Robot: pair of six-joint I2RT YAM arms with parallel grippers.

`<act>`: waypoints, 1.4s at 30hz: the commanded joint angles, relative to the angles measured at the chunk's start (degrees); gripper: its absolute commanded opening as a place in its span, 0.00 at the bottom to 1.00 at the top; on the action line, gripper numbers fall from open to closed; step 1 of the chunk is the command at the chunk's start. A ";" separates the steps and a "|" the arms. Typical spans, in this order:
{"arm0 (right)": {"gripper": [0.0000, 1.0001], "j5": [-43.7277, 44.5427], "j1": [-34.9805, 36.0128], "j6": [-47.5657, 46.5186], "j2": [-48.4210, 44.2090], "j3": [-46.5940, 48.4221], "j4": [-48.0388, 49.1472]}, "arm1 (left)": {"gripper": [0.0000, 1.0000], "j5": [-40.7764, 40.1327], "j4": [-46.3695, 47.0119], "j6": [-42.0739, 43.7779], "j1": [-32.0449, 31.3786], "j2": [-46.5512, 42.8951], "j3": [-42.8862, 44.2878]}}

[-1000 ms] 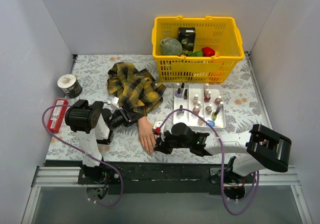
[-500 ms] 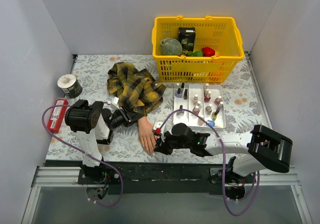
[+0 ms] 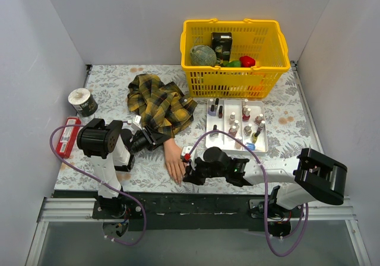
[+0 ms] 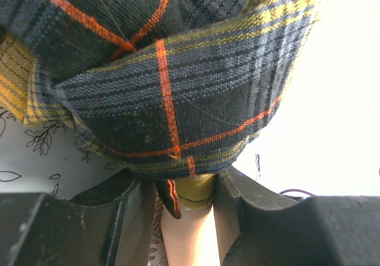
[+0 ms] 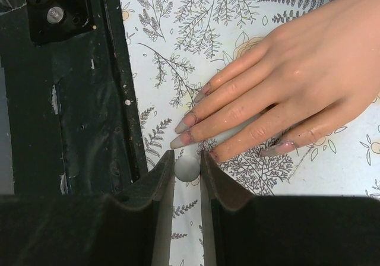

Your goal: Paint the nails

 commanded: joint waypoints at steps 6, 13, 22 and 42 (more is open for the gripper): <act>0.01 2.15 0.51 -1.22 -4.37 -1.63 1.79 | 0.19 0.28 0.96 5.00 -0.36 -1.11 -1.77; 0.01 8.91 0.51 -0.78 -7.19 -2.87 2.93 | 0.19 0.28 1.05 5.08 -0.36 -1.37 -1.77; 0.01 15.86 0.42 -0.60 -3.76 0.12 2.58 | 0.19 0.63 1.57 4.91 -0.36 -1.37 -1.95; 0.01 17.27 -2.31 0.45 -1.21 3.46 3.46 | 0.19 0.89 1.75 4.91 -0.36 -1.55 -1.95</act>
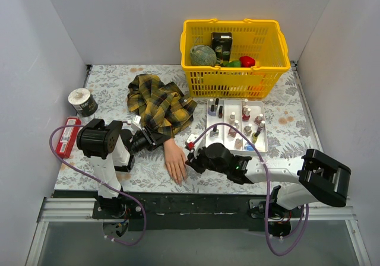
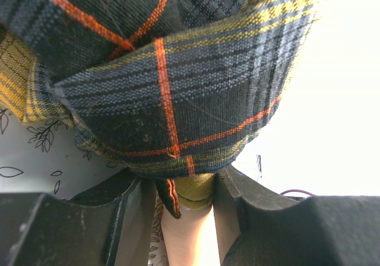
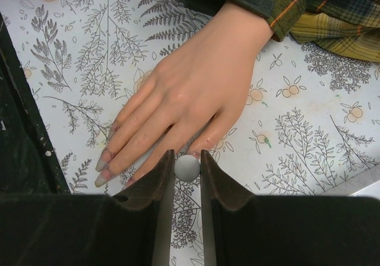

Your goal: Paint the nails

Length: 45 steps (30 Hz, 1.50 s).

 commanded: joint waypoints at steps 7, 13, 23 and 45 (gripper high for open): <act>0.01 -0.53 -0.80 0.41 2.46 3.84 2.31 | 0.19 1.09 1.92 4.67 -0.36 -1.44 -1.77; 0.01 -0.70 -1.24 0.14 2.99 4.28 2.04 | 0.19 1.09 2.01 4.67 -0.36 -1.35 -1.77; 0.01 -1.93 -1.68 0.32 4.66 5.16 1.60 | 0.18 1.18 1.92 4.67 -0.36 -1.44 -1.78; 0.01 -4.83 -1.77 0.50 6.25 5.68 1.60 | 0.18 1.00 1.75 4.84 -0.36 -1.44 -1.77</act>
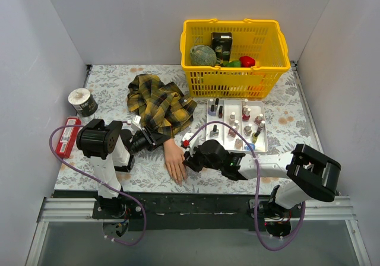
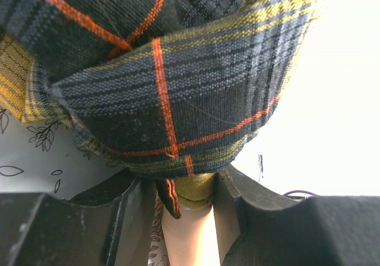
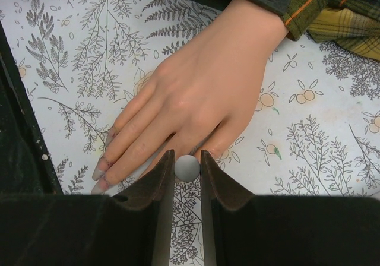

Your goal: Paint the nails

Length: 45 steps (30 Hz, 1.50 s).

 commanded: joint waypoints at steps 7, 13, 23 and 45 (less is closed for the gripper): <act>0.01 -1.16 -0.06 0.47 -0.31 1.48 1.80 | 0.18 1.00 1.72 4.49 -0.36 -1.26 -1.56; 0.01 -1.95 -0.06 0.65 -0.84 0.96 2.24 | 0.18 1.00 1.72 4.49 -0.36 -1.26 -1.64; 0.01 -1.95 -0.06 1.00 -1.55 -0.10 2.42 | 0.17 0.91 1.64 4.58 -0.36 -1.26 -1.64; 0.01 -2.66 -0.06 1.44 -2.69 -1.59 1.36 | 0.17 0.91 1.29 4.67 -0.36 -1.35 -1.64</act>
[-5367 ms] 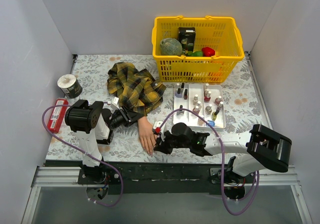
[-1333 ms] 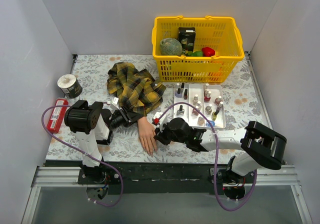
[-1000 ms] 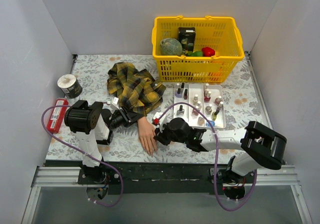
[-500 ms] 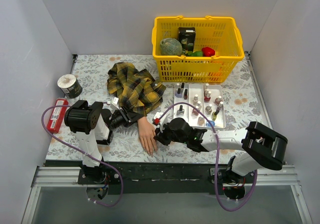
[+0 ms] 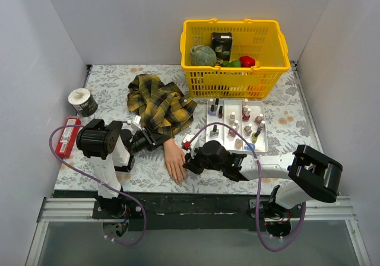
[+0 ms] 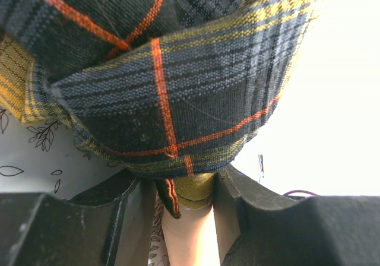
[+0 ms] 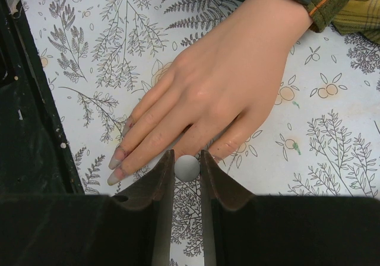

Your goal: Paint the nails

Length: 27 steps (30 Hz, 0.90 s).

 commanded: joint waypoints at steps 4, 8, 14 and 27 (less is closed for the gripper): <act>0.01 0.93 -0.06 0.15 -1.79 -0.48 1.08 | 0.17 0.91 1.33 4.65 -0.36 -1.29 -1.56; 0.01 0.58 -0.15 0.15 -1.53 -0.22 0.90 | 0.17 0.83 1.33 4.65 -0.36 -1.37 -1.56; 0.01 -0.04 -0.06 0.24 -1.00 -0.04 0.81 | 0.17 1.00 1.24 4.74 -0.27 -1.37 -1.47; 0.01 -0.13 -0.06 0.33 -1.53 -0.65 0.20 | 0.17 0.91 1.07 4.65 -0.36 -1.46 -1.56</act>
